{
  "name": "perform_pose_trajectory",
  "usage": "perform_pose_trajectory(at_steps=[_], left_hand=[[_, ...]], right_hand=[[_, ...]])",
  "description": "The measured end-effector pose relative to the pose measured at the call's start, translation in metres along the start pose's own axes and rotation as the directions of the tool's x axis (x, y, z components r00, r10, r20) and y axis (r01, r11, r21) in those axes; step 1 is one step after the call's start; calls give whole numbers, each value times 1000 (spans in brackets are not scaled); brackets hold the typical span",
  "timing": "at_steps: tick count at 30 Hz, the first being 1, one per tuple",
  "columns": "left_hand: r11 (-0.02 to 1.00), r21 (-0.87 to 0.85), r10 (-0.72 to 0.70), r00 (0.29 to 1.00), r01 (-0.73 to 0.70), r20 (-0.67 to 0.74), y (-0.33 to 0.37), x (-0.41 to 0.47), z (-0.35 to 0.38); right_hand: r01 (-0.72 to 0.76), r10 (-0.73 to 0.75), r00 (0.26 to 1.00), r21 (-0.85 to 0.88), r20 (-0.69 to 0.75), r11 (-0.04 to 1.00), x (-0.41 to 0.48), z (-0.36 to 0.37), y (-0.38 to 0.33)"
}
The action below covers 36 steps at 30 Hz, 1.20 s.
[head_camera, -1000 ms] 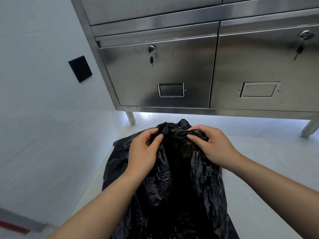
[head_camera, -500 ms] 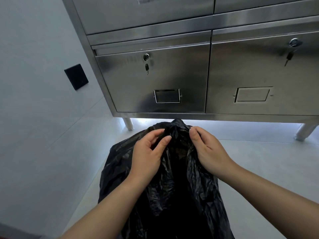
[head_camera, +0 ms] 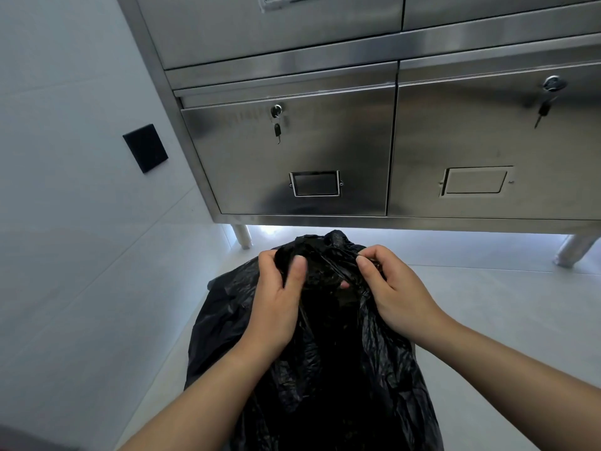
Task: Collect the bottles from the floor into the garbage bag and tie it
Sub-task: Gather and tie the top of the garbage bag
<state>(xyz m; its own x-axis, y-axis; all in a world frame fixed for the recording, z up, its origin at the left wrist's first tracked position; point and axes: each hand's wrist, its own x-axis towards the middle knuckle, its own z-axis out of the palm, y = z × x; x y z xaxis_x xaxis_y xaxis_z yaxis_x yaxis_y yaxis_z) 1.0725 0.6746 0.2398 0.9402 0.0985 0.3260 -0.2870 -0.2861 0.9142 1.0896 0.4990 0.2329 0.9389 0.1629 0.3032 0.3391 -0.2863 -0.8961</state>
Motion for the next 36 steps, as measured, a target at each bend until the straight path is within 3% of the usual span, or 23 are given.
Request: perform_pose_trajectory(at_steps=[4, 13, 16, 22, 26, 29, 32, 36], left_hand=[[993, 114, -16, 997, 7, 76, -5, -1, -5], [957, 203, 168, 966, -207, 195, 3, -3, 1], [946, 255, 128, 951, -203, 280, 3, -5, 4], [808, 506, 135, 931, -302, 339, -1, -8, 4], [773, 524, 124, 895, -359, 429, 0, -12, 6], [838, 465, 69, 900, -286, 429, 2, -15, 8], [954, 273, 27, 939, -126, 342, 7, -12, 11], [986, 168, -40, 961, -7, 274, 11, -4, 6]], right_hand=[[13, -13, 1000, 3, 18, 1000, -2, 3, 1], [73, -72, 997, -26, 37, 997, -7, 10, 1], [109, -107, 992, -39, 61, 993, -9, 14, -1], [63, -67, 995, 57, 73, 996, -13, 16, -4], [23, -25, 999, 86, 29, 996, -11, 15, -5], [7, -6, 1000, 64, -13, 998, -7, 15, -3], [-23, 26, 998, 51, -59, 998, -5, 14, 0], [-60, 61, 992, 10, -107, 998, -5, 12, 3]])
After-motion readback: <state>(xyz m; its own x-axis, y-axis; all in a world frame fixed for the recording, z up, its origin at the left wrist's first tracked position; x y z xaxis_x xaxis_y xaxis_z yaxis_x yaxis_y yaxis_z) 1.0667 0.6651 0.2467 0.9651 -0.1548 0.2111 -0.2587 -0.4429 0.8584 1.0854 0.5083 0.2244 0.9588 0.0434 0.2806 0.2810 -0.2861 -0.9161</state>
